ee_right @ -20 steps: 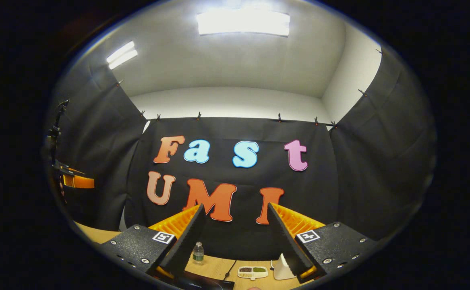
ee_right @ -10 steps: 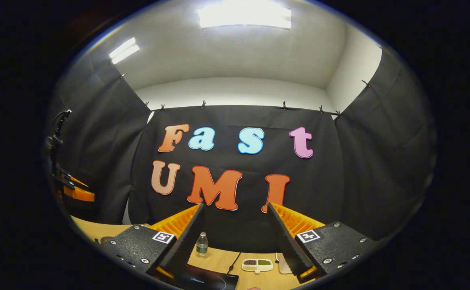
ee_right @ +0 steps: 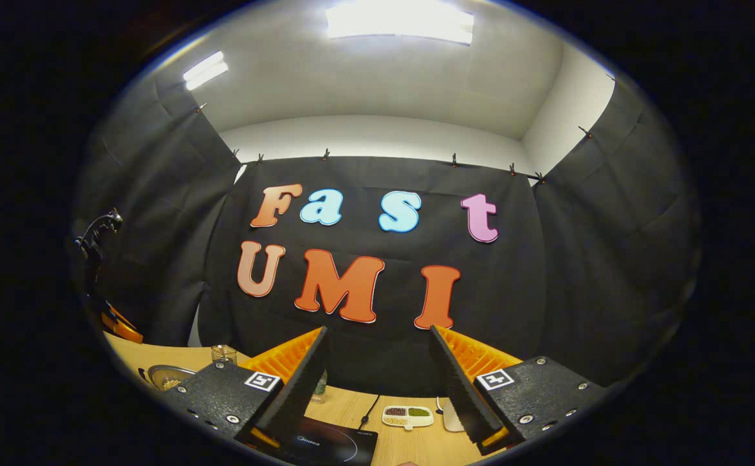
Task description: First push the handle of the pot to place it horizontally, then grasp the pot with both hands and set it on the induction cooktop.
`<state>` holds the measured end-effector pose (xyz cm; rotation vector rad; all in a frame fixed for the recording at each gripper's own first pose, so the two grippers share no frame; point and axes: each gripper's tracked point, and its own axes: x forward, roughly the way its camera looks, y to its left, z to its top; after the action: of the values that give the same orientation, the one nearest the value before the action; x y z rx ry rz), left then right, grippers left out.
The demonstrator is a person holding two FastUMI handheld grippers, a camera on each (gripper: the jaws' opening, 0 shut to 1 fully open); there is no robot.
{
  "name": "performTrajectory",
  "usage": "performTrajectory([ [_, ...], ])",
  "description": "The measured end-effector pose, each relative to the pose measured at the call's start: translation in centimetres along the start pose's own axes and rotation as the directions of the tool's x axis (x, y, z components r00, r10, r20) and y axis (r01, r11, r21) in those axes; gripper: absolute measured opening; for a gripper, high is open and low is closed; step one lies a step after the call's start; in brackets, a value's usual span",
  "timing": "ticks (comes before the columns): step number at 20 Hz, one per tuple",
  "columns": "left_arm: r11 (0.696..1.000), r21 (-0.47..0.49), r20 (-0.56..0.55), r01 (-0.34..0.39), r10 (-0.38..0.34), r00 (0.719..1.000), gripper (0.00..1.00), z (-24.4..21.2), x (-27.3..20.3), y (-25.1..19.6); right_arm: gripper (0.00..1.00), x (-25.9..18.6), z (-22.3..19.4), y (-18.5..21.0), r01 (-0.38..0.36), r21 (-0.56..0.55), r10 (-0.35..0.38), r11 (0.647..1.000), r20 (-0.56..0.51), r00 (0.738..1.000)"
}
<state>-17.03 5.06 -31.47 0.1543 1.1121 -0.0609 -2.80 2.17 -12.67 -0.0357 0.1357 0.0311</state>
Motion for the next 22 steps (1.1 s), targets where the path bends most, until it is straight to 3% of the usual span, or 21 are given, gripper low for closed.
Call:
performTrajectory([
  [3, 0.997, -0.075, -0.136, -0.002, -0.008, 0.991, 0.12, -4.0, 0.7, 0.4, 0.95, -0.2, -1.7, 0.5, -0.002, 0.012, 0.002, 1.0, -0.025, 1.0],
  [6, 0.99, -0.138, -0.265, 0.003, -0.04, 0.964, 0.13, -7.6, 0.9, 0.1, 0.95, -0.1, -3.4, 0.8, -0.006, 0.027, 0.007, 1.0, -0.06, 0.998],
  [10, 0.974, -0.225, -0.425, -0.033, -0.068, 0.903, 0.13, -12.5, 1.7, -0.4, 0.94, 0.4, -5.7, 0.4, 0.019, 0.02, -0.017, 1.0, -0.108, 0.994],
  [15, 0.943, -0.325, -0.545, -0.076, -0.121, 0.83, 0.12, -16.2, 0.9, -0.7, 0.95, 0.2, -7.1, 0.3, 0.026, 0.016, -0.024, 1.0, -0.139, 0.99],
  [20, 0.932, -0.349, -0.6, -0.095, -0.145, 0.786, 0.12, -18.3, 0.9, -0.9, 0.95, 0.4, -8.2, 0.5, 0.034, 0.023, -0.03, 0.999, -0.163, 0.986],
  [22, 0.928, -0.342, -0.622, -0.146, -0.107, 0.775, 0.12, -19.3, 1.4, -0.1, 0.95, 0.5, -8.8, 0.7, 0.036, 0.026, -0.031, 0.999, -0.176, 0.984],
])
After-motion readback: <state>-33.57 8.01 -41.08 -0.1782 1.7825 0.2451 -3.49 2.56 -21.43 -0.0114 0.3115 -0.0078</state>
